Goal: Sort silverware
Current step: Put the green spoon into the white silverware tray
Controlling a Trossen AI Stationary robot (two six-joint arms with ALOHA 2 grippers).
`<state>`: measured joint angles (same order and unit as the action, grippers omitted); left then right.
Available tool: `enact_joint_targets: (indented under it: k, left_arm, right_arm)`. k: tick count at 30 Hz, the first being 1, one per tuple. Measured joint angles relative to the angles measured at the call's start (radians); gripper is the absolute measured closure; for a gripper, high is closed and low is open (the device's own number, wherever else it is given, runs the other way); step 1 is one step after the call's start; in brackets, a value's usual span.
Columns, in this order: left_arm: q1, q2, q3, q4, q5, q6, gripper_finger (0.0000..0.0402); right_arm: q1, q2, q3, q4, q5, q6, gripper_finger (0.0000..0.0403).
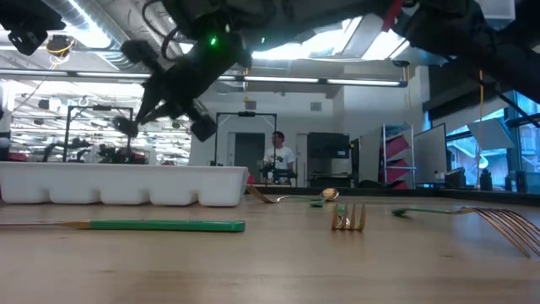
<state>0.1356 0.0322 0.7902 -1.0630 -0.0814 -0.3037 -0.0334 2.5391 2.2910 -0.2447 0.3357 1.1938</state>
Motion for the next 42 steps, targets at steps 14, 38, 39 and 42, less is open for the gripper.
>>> enact_joint_targets:
  k: [14,38,39,42]
  left_arm:
    - [0.000,0.000,0.000,-0.001,0.000,0.003,0.0345]
    - [0.000,0.000,0.000,-0.005,0.000,0.018,0.0345]
    - [0.000,0.000,0.000,-0.005,0.000,0.019,0.0345]
    - [0.000,0.000,0.000,-0.005,0.000,0.021,0.0345]
  right_arm:
    - [0.000,0.110,0.000,0.134,-0.065,0.017,0.0398]
    - [-0.005,0.179,-0.001,0.235,-0.146,0.002,0.0355]
    - [-0.006,0.181,-0.001,0.250,-0.151,0.004,0.0351]
    - [-0.013,0.181,-0.001,0.248,-0.155,0.006,0.0337]
